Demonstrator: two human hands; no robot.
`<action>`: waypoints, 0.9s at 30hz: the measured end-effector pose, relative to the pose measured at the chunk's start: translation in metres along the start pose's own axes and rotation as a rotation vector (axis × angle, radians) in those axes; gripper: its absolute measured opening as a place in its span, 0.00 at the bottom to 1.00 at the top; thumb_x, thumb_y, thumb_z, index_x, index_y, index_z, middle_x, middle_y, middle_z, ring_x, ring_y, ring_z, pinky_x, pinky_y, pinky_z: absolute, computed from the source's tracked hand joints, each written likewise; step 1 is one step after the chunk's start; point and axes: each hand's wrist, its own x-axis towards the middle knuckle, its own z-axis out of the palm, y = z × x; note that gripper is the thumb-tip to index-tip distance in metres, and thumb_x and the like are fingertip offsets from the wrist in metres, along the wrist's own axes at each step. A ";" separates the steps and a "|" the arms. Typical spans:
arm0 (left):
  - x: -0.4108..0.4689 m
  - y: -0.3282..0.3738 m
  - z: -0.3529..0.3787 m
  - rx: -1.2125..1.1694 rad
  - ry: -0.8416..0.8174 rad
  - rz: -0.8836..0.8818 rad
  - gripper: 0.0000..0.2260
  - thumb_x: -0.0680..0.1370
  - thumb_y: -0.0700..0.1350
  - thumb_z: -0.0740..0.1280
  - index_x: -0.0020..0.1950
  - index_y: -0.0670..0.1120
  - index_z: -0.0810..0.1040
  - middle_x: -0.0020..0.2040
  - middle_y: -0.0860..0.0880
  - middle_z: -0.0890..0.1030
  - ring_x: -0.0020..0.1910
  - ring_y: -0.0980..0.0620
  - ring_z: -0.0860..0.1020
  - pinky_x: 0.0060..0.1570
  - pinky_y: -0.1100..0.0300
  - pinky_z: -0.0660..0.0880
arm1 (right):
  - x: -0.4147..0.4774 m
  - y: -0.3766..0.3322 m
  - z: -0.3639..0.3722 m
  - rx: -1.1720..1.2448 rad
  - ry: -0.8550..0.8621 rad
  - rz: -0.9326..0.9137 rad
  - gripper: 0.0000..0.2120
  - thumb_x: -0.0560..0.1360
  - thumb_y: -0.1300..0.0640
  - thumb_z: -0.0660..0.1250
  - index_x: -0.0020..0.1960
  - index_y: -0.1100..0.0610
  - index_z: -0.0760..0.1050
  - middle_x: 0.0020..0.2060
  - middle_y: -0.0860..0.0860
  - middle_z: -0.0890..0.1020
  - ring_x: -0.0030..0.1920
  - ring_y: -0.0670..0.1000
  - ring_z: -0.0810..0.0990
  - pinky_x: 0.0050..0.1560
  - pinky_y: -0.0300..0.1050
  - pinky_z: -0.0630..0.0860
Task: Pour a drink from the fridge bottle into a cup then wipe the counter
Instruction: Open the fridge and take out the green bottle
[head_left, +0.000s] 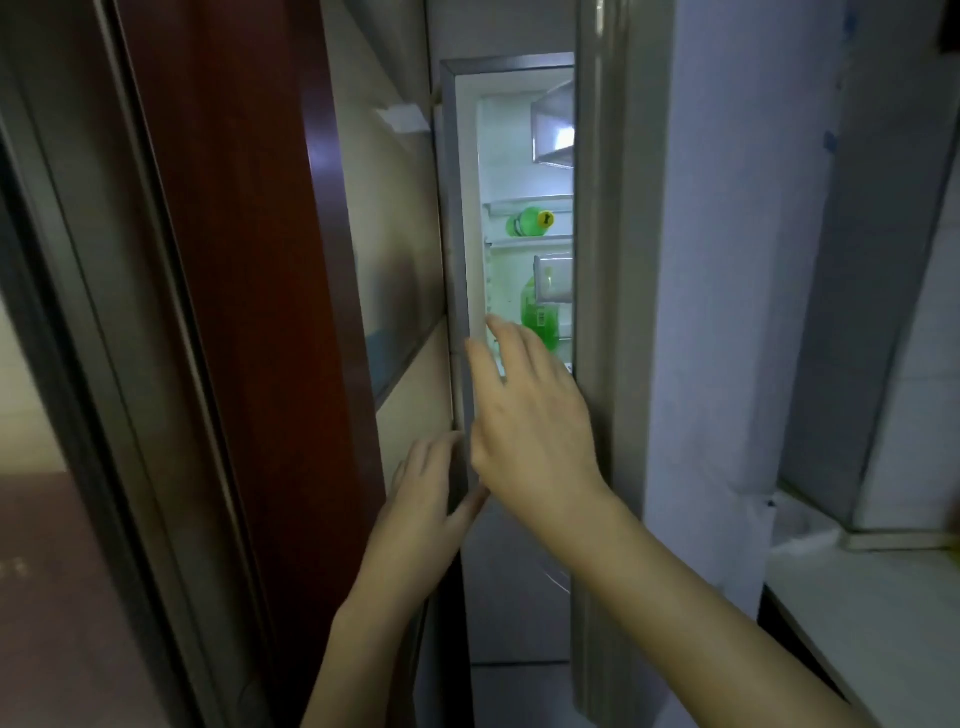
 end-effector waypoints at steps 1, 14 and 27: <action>0.000 0.001 0.002 0.070 -0.008 0.002 0.28 0.73 0.61 0.59 0.72 0.53 0.67 0.63 0.55 0.70 0.63 0.56 0.70 0.60 0.57 0.71 | -0.004 0.005 0.003 -0.030 -0.037 0.025 0.29 0.61 0.65 0.67 0.63 0.60 0.71 0.66 0.59 0.71 0.67 0.60 0.69 0.63 0.54 0.71; 0.004 -0.013 0.001 0.360 -0.048 0.031 0.30 0.78 0.60 0.64 0.77 0.52 0.60 0.68 0.53 0.67 0.66 0.52 0.66 0.61 0.58 0.68 | -0.049 0.033 0.041 -0.051 -0.282 0.223 0.25 0.67 0.60 0.69 0.63 0.59 0.70 0.68 0.60 0.69 0.68 0.60 0.68 0.61 0.54 0.71; 0.034 -0.018 0.018 0.415 -0.072 0.060 0.29 0.78 0.61 0.64 0.76 0.53 0.61 0.65 0.54 0.68 0.64 0.53 0.68 0.55 0.61 0.65 | -0.038 0.064 0.074 -0.078 -0.304 0.295 0.28 0.66 0.58 0.70 0.65 0.59 0.70 0.66 0.59 0.71 0.67 0.60 0.69 0.60 0.55 0.72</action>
